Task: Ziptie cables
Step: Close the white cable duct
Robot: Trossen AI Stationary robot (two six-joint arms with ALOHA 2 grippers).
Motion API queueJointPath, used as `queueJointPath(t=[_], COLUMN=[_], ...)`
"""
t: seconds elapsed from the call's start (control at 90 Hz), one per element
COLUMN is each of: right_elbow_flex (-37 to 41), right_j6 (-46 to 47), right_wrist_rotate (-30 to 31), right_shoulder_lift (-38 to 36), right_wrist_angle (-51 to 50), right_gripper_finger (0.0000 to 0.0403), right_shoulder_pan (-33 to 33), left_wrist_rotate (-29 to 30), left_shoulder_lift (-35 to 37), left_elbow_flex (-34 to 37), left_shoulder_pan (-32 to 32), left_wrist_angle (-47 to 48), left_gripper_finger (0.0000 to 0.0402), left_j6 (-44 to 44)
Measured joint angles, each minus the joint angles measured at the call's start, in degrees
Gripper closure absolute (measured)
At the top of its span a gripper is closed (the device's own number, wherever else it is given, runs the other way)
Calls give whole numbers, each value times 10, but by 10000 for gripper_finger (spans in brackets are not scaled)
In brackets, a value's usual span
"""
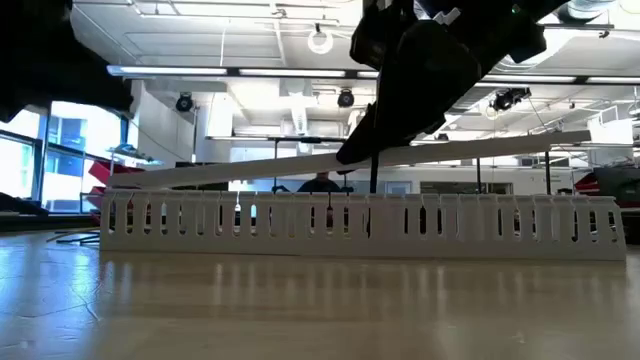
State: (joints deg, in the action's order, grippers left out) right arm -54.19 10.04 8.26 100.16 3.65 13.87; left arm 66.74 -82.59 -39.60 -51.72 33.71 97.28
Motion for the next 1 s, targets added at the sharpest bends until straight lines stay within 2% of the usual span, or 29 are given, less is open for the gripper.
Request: queueJointPath(t=[0.2, 0.422, 0.544, 1.0], right_elbow_flex=[0, 0, 0, 0], right_j6=[4, 4, 4, 31], right_wrist_rotate=[-26, -15, -14, -28], right_shoulder_lift=[0, 0, 0, 0], right_wrist_angle=[4, -8, -9, 3], right_gripper_finger=[193, 193, 193, 193], right_shoulder_pan=[0, 0, 0, 0], left_wrist_rotate=[0, -14, -33, -42], left_shoulder_lift=[0, -4, -4, -4], left_elbow_flex=[31, 61, 78, 87], left_shoulder_pan=[9, 31, 42, 42], left_wrist_angle=[-101, -211, -246, -250], left_gripper_finger=[401, 401, 401, 401], left_j6=[-65, -149, -165, -159])
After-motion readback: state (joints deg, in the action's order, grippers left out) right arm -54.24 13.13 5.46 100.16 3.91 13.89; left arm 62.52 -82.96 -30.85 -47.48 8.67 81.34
